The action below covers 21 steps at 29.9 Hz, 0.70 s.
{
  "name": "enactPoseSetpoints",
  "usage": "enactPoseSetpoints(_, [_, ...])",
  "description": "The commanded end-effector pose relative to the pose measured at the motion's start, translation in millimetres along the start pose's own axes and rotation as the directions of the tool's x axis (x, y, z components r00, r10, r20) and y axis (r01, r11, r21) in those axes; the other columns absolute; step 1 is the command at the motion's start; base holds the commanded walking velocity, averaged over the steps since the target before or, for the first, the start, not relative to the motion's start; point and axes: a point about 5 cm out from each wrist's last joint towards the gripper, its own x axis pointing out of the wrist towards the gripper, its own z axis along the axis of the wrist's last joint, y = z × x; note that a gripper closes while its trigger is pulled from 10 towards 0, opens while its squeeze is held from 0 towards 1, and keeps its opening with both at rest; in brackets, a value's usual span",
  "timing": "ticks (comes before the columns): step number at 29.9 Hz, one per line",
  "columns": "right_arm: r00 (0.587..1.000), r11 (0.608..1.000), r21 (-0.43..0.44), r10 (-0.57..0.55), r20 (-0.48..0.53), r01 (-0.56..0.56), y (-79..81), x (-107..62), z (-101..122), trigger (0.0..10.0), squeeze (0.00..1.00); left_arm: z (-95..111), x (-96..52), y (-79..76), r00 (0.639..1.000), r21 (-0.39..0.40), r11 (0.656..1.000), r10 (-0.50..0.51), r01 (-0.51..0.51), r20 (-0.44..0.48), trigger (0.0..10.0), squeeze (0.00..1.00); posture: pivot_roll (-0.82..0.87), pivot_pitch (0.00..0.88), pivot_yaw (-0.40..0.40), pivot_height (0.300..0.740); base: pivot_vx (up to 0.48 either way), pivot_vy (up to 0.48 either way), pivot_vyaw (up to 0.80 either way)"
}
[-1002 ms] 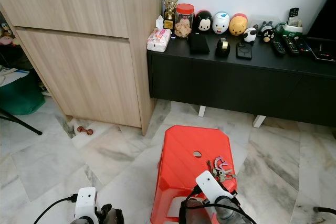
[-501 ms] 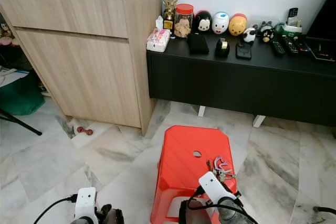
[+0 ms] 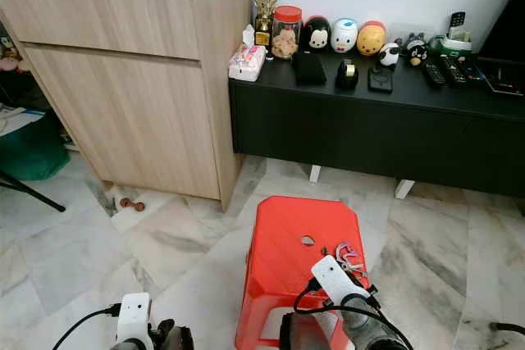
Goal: Hang keys on a hook
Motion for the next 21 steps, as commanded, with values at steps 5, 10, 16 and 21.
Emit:
enactPoseSetpoints(5, [1.000, 1.000, -0.007, 0.003, 0.016, -0.003, 0.1, 0.9, 6.6, 10.0, 0.00, -23.1, -5.3, -1.6, 0.996, 0.021, 1.000, -0.009, 0.011, -0.094, 10.0, 0.00, 0.04, 0.038, -0.043, 0.605, 0.000, 0.000, 0.00])
enactPoseSetpoints(10, [1.000, 1.000, -0.015, 0.008, 0.014, -0.008, 0.5, 1.0, 7.0, 10.0, 0.00, -23.1, -5.3, -1.7, 0.996, 0.022, 1.000, -0.008, 0.010, -0.094, 10.0, 0.00, 0.04, 0.039, -0.043, 0.605, 0.000, 0.000, 0.00])
enactPoseSetpoints(16, [1.000, 1.000, -0.029, 0.011, 0.013, -0.011, -0.2, 1.3, 7.9, 10.0, 0.00, -23.2, -5.3, -1.8, 0.996, 0.022, 1.000, -0.008, 0.010, -0.094, 10.0, 0.00, 0.04, 0.038, -0.044, 0.605, 0.000, 0.000, 0.00])
enactPoseSetpoints(21, [1.000, 0.999, -0.035, 0.015, 0.008, -0.015, -0.6, 1.6, 8.7, 10.0, 0.00, -23.3, -5.4, -2.0, 0.996, 0.020, 1.000, -0.009, 0.011, -0.094, 10.0, 0.00, 0.04, 0.041, -0.045, 0.605, 0.000, 0.000, 0.00])
